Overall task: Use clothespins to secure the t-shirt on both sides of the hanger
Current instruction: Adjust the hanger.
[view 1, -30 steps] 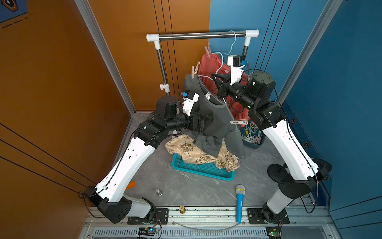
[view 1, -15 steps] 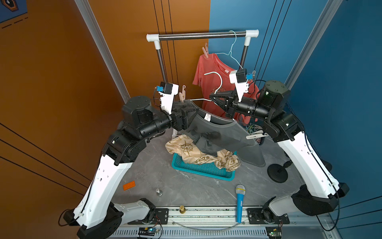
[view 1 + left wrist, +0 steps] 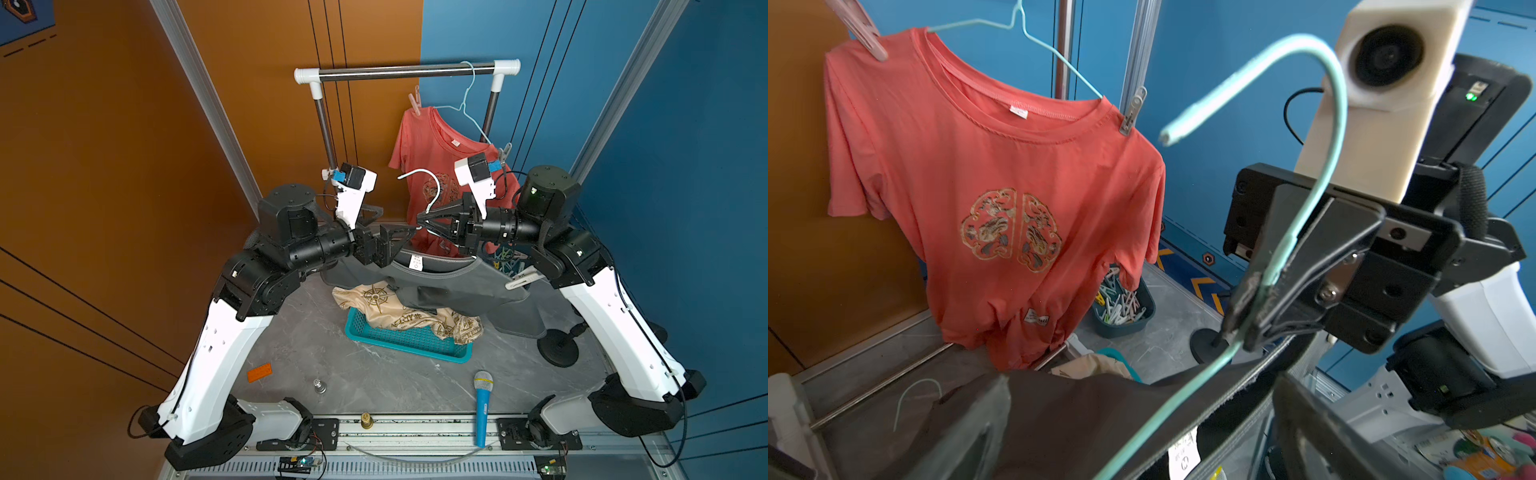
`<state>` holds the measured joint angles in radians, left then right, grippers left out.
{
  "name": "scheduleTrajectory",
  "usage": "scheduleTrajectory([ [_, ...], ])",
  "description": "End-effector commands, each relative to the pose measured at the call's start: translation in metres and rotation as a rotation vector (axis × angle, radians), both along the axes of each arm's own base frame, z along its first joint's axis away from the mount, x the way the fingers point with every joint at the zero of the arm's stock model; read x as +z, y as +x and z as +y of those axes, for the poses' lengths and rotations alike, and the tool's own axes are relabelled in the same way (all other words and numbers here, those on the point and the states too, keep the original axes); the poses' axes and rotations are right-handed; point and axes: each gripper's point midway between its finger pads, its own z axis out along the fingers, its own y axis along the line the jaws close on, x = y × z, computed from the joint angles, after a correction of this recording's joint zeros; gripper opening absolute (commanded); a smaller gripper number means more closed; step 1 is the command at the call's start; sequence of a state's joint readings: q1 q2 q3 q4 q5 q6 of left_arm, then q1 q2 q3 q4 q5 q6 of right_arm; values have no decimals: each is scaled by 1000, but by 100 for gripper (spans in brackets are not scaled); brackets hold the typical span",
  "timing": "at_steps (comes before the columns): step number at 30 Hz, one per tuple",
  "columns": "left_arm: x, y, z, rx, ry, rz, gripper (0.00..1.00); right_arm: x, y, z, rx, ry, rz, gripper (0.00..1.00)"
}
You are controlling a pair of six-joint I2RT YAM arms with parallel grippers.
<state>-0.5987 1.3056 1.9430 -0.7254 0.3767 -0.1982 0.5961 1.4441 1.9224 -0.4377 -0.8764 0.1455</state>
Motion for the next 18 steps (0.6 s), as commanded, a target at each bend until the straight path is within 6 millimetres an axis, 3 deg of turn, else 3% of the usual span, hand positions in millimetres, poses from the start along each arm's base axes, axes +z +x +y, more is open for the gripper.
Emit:
scheduleTrajectory([
  [1,15,-25,-8,-110,-27,-19,99,-4,-26,-5,70,-20,-22,0],
  [7,23,-39,-21,-201,-62,-3,98,-6,-33,-4,104,-23,-23,0],
  [12,21,-36,-33,-230,-63,17,88,-11,-40,2,138,-32,-31,0],
  [18,22,-32,-45,-253,-66,32,62,-15,-43,6,156,-42,-32,0],
])
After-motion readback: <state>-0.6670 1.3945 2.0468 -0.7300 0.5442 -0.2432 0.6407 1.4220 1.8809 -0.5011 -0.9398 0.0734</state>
